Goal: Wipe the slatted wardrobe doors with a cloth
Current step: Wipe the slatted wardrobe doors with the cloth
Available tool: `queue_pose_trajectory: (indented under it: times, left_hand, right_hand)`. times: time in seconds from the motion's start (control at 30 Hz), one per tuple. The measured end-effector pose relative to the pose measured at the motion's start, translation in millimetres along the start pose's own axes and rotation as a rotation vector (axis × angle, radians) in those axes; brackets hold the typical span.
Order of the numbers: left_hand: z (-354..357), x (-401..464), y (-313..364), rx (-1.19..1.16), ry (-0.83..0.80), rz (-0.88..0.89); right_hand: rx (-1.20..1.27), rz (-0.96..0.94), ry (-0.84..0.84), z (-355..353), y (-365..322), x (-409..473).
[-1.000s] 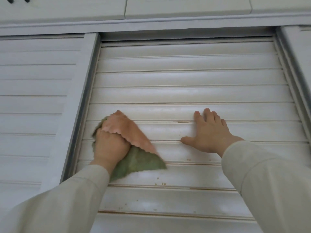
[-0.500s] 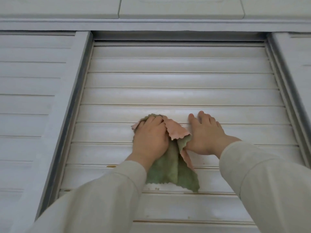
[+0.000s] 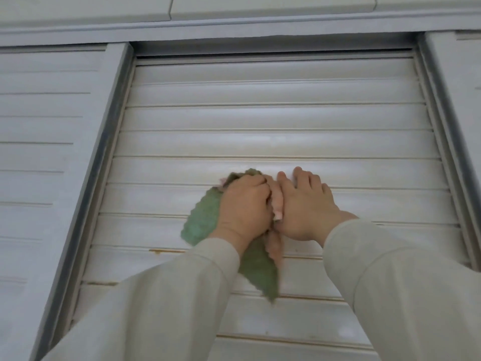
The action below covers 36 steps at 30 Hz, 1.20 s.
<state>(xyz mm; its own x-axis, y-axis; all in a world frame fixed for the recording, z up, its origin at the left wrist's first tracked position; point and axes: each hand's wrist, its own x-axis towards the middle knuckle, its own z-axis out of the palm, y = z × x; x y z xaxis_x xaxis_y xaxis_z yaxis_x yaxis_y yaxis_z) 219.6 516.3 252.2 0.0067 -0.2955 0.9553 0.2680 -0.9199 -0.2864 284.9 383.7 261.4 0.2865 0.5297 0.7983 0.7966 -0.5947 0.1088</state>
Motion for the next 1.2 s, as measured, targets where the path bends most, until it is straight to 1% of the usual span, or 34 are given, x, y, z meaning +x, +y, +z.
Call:
queue_pose_trajectory:
  times: [0.07, 0.17, 0.23, 0.33, 0.43, 0.5, 0.57, 0.63, 0.73, 0.8, 0.87, 0.93, 1.0, 1.1, 1.17, 1.2]
  left_hand:
    - [2, 2, 7, -0.017, -0.046, 0.02]
    - [-14, -10, -18, 0.043, -0.088, 0.029]
    - [-29, -24, -45, 0.095, -0.054, -0.068]
    - [-62, -45, -101, 0.229, 0.004, -0.284]
    - [-102, -60, -150, 0.356, -0.043, -0.535]
    - [-112, -66, -162, 0.438, -0.081, -0.589]
    - [-106, -65, -161, 0.47, -0.078, -0.615]
    - [-94, -60, -150, 0.483, -0.057, -0.581]
    - [-75, -48, -123, 0.367, 0.001, -0.425]
    - [-60, -35, -95, 0.207, -0.017, -0.303]
    - [-43, -22, -58, 0.05, -0.116, -0.194]
    - [-30, -6, -21, -0.008, -0.219, -0.107]
    - [-31, 11, 5, -0.07, -0.379, -0.121]
    - [-43, 34, 8, -0.208, -0.59, -0.325]
    - [-51, 40, 0, -0.348, -0.65, -0.421]
    - [-54, 42, 0, -0.38, -0.689, -0.417]
  right_hand:
    - [0.011, 0.002, 0.037, 1, -2, -2]
    - [0.032, 0.027, 0.057, 1, -5, 0]
    - [0.049, 0.042, 0.032, 2, -8, 2]
    - [0.03, 0.05, 0.035, 7, -11, 3]
    - [0.024, 0.044, 0.034, 8, -11, 4]
    - [0.03, 0.031, 0.016, 8, -11, 4]
    - [0.04, 0.022, -0.009, 5, -9, 5]
    - [0.041, 0.014, -0.031, 3, -8, 5]
    - [0.037, 0.008, -0.052, 0, -5, 4]
    - [0.045, 0.006, -0.068, -2, -6, 4]
    - [0.057, 0.007, -0.083, -4, -6, 5]
    - [0.082, 0.014, -0.104, -7, -5, 4]
    - [0.116, 0.017, -0.111, -12, -4, 2]
    - [0.166, 0.001, -0.124, -20, -1, 3]
    - [0.221, -0.014, -0.102, -22, 7, 5]
    - [0.282, 0.001, -0.067, -24, 13, 5]
